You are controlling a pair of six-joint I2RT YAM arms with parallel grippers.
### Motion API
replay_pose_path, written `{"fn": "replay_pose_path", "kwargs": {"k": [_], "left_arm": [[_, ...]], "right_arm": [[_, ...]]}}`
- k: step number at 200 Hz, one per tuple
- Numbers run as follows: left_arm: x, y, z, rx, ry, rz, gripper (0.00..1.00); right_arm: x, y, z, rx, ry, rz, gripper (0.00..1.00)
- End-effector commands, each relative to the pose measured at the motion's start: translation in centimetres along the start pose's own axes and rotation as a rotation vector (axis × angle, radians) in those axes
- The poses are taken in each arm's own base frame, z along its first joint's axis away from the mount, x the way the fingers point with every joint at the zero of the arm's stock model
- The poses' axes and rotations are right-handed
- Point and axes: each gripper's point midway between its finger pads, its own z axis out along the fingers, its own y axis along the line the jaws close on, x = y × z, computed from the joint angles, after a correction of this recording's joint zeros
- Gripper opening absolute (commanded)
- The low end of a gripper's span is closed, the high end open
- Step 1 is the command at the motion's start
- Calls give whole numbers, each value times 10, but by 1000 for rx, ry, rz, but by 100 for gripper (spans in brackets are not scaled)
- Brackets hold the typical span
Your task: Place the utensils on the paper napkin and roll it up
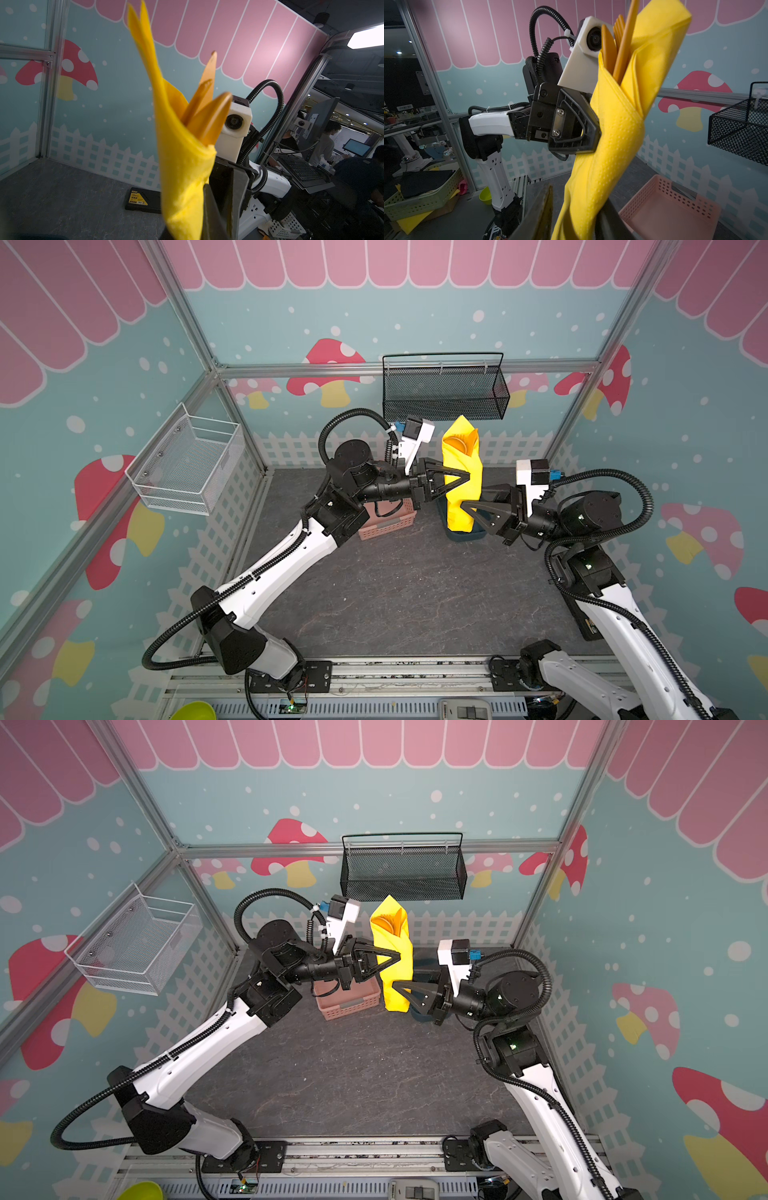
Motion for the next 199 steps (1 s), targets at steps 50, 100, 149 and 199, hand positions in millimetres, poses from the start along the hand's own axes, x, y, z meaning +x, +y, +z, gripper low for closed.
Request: {"fn": "replay_pose_path", "kwargs": {"k": [50,100,149,199], "left_arm": [[1,1,7,43,-11,-2,5],[3,-1,13,68,0,-12,5],[5,-3,17,85,9,-17,5],[6,-4,18,88,19,-19,5]], "right_arm": [[-2,18,0,-102,-23,-6,24],[5,19,1,-132,-7,12,23],[10,18,3,-142,7,28,25],[9,20,3,-149,9,27,27]]}}
